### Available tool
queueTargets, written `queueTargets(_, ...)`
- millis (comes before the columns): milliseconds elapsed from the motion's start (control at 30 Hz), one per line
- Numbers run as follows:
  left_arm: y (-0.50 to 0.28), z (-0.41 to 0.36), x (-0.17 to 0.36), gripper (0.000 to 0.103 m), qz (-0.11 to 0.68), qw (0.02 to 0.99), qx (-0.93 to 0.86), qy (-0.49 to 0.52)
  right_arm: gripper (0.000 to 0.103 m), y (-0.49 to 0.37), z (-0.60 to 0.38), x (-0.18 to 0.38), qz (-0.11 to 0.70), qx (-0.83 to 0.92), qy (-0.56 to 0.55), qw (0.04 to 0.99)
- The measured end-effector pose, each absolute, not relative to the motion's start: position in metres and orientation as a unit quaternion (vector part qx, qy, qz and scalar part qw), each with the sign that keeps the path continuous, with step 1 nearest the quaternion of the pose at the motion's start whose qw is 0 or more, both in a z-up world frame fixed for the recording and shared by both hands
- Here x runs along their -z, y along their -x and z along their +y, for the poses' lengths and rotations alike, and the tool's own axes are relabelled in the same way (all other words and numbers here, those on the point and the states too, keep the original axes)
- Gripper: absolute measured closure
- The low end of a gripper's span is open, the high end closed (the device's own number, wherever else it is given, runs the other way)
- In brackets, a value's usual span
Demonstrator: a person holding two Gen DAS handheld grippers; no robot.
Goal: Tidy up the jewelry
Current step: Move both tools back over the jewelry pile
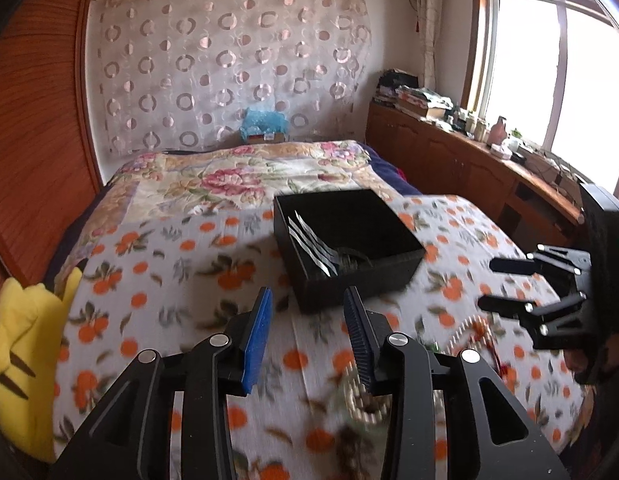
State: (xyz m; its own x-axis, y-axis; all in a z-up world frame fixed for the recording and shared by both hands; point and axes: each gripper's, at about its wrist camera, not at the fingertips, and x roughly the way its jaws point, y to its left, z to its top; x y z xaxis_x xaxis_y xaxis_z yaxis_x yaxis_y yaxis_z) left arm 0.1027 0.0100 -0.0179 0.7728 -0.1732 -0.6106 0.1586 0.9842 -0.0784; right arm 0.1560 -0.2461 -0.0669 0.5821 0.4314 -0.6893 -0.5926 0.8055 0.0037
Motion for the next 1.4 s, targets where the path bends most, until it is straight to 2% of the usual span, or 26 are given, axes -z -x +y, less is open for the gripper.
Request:
queueTargets(167,-0.073,0.005,0.033,0.068,0.340,0.935,0.097,0.002,0.049,-0.134,-0.258,0.082,0.369,-0.286,0.100,0.879)
queueTargets(533,-0.040,0.005,0.061,0.068,0.367,0.925,0.096,-0.017,0.049,-0.100,-0.211,0.095,0.374,-0.340,0.116,0.855)
queueTargets(900,-0.041,0.007,0.073,0.068,0.381,0.919,0.097,-0.010,0.055,-0.099,-0.164,0.106,0.384,-0.382,0.157,0.826)
queueTargets(967,-0.041,0.006,0.074,0.068,0.382,0.919,0.098,-0.010,0.065,-0.099,-0.162,0.105,0.384,-0.388,0.161,0.822)
queueTargets(1067,-0.041,0.005,0.076,0.068,0.385,0.918,0.101,-0.008,0.073,-0.097,-0.161,0.105,0.384,-0.398,0.165,0.817)
queueTargets(1333,-0.040,0.003,0.081,0.068,0.390,0.915,0.105,-0.007,0.075,-0.106,-0.165,0.105,0.392,-0.393,0.138,0.820)
queueTargets(1400,-0.041,0.002,0.082,0.068,0.392,0.914,0.106,-0.007,0.079,-0.107,-0.162,0.105,0.389,-0.388,0.139,0.824)
